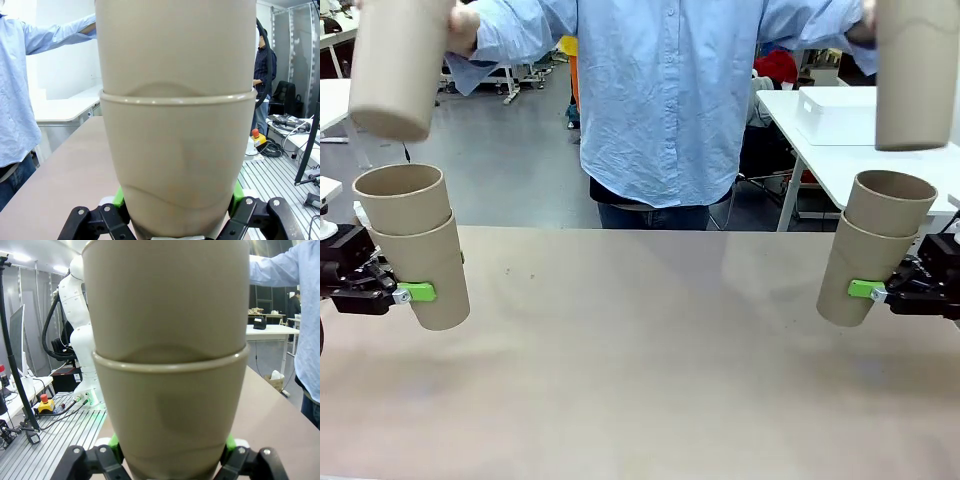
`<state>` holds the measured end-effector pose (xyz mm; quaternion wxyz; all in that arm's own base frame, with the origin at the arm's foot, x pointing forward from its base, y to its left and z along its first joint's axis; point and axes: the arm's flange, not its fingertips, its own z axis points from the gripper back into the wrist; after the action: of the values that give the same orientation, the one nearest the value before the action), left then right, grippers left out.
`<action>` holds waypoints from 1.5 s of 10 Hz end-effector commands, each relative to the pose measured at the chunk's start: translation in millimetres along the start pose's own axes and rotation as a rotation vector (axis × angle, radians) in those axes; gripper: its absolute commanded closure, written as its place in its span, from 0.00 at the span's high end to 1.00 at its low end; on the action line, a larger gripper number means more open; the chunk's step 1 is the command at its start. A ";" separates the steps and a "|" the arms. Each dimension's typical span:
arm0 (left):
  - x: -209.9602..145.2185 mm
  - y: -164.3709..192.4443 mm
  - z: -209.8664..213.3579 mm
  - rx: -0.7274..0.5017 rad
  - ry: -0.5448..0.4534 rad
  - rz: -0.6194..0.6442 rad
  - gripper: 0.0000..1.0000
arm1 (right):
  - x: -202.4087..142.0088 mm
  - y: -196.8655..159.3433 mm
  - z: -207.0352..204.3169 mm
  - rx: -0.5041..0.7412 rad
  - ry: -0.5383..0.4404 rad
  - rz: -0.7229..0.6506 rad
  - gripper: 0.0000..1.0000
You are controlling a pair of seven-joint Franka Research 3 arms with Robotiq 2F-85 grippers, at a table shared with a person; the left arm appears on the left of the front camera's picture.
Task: Stack the cups and store them in the basket.
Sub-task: Place the stack of Reusable plastic cups into the Pantry Basket.
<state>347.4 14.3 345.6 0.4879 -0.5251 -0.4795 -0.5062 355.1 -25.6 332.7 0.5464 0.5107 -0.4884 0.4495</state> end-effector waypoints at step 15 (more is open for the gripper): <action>1.9 -0.3 -0.7 -0.003 -0.009 -0.003 0.85 | 2.1 0.2 0.2 -0.001 0.002 0.005 0.84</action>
<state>347.5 14.5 345.0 0.4890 -0.5246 -0.4789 -0.5063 354.8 -25.7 331.8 0.5476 0.5104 -0.4876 0.4493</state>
